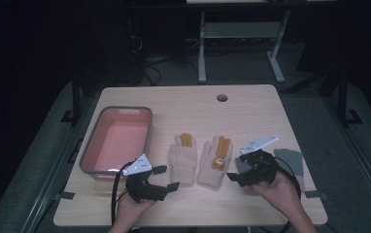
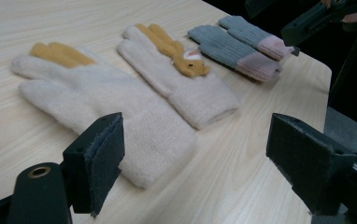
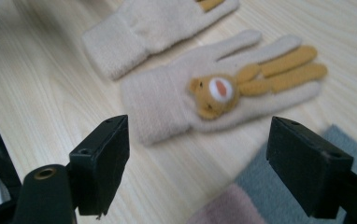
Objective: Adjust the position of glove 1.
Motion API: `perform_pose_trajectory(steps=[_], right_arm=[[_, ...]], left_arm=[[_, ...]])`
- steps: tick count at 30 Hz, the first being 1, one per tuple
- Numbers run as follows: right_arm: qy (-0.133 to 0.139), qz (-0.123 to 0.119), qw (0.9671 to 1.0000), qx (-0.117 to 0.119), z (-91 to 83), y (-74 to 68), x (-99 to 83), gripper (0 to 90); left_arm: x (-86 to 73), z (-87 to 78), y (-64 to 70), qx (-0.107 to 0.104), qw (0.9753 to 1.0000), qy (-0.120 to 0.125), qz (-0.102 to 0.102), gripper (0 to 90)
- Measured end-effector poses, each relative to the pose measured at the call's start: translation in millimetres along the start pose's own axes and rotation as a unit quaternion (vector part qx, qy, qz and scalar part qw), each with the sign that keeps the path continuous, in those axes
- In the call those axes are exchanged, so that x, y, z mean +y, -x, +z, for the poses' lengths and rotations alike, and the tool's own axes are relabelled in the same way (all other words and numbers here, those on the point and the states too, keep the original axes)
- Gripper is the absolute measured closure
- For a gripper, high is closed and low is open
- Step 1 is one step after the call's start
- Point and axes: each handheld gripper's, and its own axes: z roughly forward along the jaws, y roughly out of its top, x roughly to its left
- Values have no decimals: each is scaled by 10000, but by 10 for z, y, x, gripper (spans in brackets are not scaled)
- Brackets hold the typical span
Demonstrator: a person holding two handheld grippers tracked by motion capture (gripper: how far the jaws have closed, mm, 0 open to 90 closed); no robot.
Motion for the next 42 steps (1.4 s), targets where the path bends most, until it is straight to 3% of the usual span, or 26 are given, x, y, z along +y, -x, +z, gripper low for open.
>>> perform_pose_trajectory(steps=[7,14,18,26,34,40,42], right_arm=[[-83,-304,9994,141,65,-7,277,248],[-182,-289,9989,316,193,67,418,260],[-487,-484,9974,216,370,84,498,288],[-936,-479,9943,202,653,188,507,334],[-1275,-415,9907,236,851,248,491,388],[-1582,-638,9853,-25,1002,195,453,469],[-1547,-678,9856,-90,1006,186,446,483]], left_arm=[[5,5,-11,57,9999,-41,79,190],[9,16,11,24,10000,-19,85,178],[15,23,11,33,9999,-35,92,180],[12,39,3,-5,9999,-68,98,180],[26,9,9,138,9998,71,146,190],[11,22,-7,91,9999,21,125,190],[7,20,-5,84,9999,17,126,190]])
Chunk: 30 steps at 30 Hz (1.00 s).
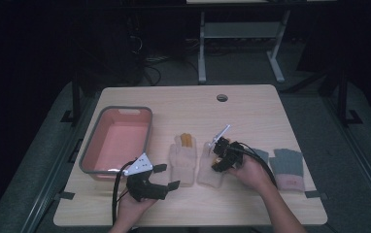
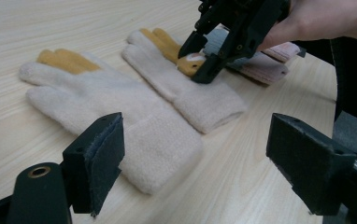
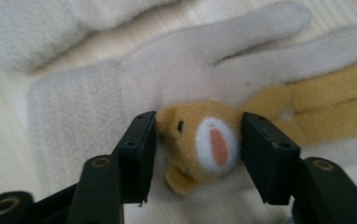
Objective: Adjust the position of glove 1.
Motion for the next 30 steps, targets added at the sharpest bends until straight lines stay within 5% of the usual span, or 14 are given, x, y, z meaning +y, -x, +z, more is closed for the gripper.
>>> perform_pose_trajectory(steps=[9,17,30], right_arm=[[62,-161,9995,-258,-7,-48,-18,594],[167,-146,9996,-179,-68,-34,-38,611],[478,-353,9979,-245,-400,-85,40,611]], left_arm=[[7,4,3,-4,10000,49,-22,190],[9,-8,15,-8,10000,57,-18,190],[15,-46,-8,64,9999,126,-85,193]])
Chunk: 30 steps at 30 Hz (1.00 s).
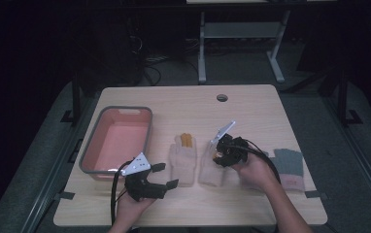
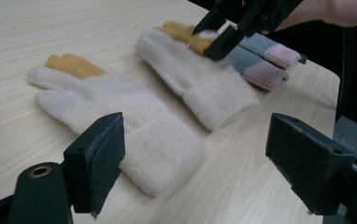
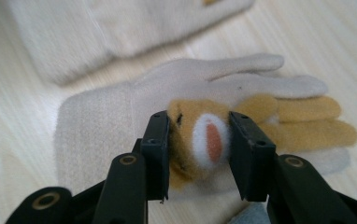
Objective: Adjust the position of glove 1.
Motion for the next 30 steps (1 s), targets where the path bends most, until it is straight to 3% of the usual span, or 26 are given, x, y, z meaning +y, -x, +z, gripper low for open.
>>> perform_pose_trajectory(steps=[5,10,21,30], right_arm=[[316,-168,9994,14,-226,-12,140,610],[405,-349,9986,18,-255,-63,286,610],[453,-915,9940,397,-47,-162,700,608],[414,-1058,9918,586,79,-209,892,606]], left_arm=[[2,-8,-17,-7,10000,47,-58,193],[-2,-8,-21,-10,10000,23,-70,192],[-9,-24,-21,-13,10000,11,-57,192],[-12,-36,-22,-2,9999,81,-126,193]])
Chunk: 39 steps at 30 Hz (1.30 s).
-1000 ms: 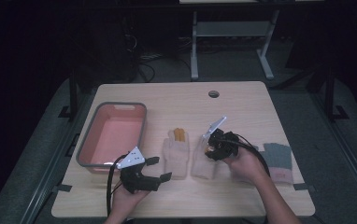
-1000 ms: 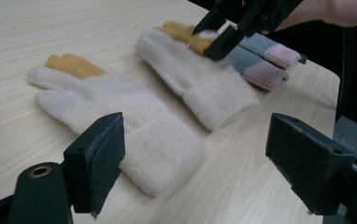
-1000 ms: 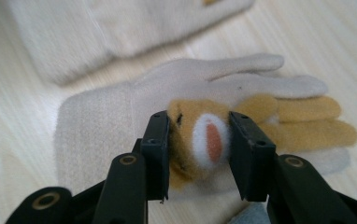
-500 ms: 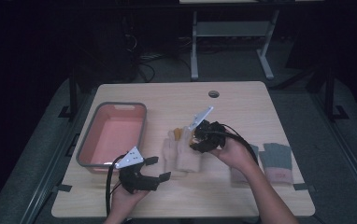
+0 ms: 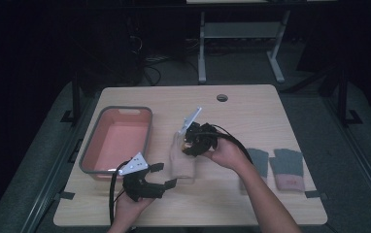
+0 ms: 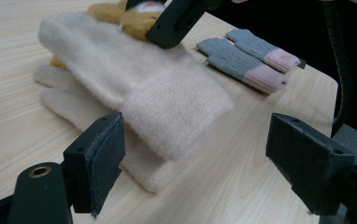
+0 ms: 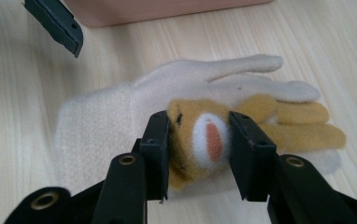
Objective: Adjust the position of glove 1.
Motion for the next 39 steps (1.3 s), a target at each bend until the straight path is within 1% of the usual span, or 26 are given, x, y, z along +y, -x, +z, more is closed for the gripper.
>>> perform_pose_trajectory(steps=[3,6,9,10,14,15,16,17,19,21,25,26,27,28,30,31,32,33,34,35,37,38,39], right_arm=[[-20,-65,10000,36,34,-1,16,605],[-88,-103,9998,131,98,3,26,602],[-92,-110,9998,136,128,-2,30,602],[-109,-143,9997,149,165,-3,31,600],[-173,-159,9996,163,225,8,22,597],[-227,-151,9993,237,272,15,2,594],[-227,-151,9993,237,272,15,2,594],[-328,-145,9990,255,322,18,-22,589],[-412,-139,9988,243,372,19,-48,583],[-419,-98,9987,261,409,24,-75,578],[-411,49,9987,307,460,42,-129,553],[-411,49,9987,307,460,42,-129,553],[-377,135,9987,329,460,42,-150,528],[-382,184,9985,352,457,42,-157,506],[-251,297,9986,346,429,42,-177,434],[-251,297,9986,346,429,42,-177,434],[-62,484,9982,343,384,52,-210,372],[19,596,9976,344,358,60,-231,353],[19,596,9976,344,358,60,-231,353],[171,819,9956,418,311,73,-284,343],[208,1015,9935,463,279,80,-340,344],[208,1015,9935,463,279,80,-340,344],[233,1164,9920,422,248,73,-412,344]], left_arm=[[-3,4,-3,4,10000,-10,-20,193],[-5,8,-2,24,10000,-54,5,193],[0,12,10,23,10000,-56,3,194],[-2,20,12,19,10000,-59,-35,193],[-4,28,2,19,10000,-70,-36,194],[-3,31,-11,23,10000,-76,7,194],[-3,31,-11,23,10000,-76,7,194],[-4,37,-10,-1,10000,-93,-31,194],[-3,36,-5,-120,9997,-53,-190,194],[2,41,12,-121,9997,-37,-186,195],[-4,70,20,-90,9997,-100,-182,196],[-4,70,20,-90,9997,-100,-182,196],[-6,90,26,-65,9997,-125,-221,196],[-6,97,27,-49,9997,-149,-188,196],[-6,113,42,-12,9997,-158,-176,198],[-6,113,42,-12,9997,-158,-176,199],[-5,125,52,7,9997,-180,-182,200],[-5,131,56,23,9996,-210,-205,202],[-5,131,56,23,9996,-210,-205,204],[-5,150,60,1,9991,-243,-354,204],[-4,179,73,-13,9988,-251,-419,204],[-4,179,73,-13,9988,-251,-419,205],[0,195,86,21,9987,-279,-426,205]])
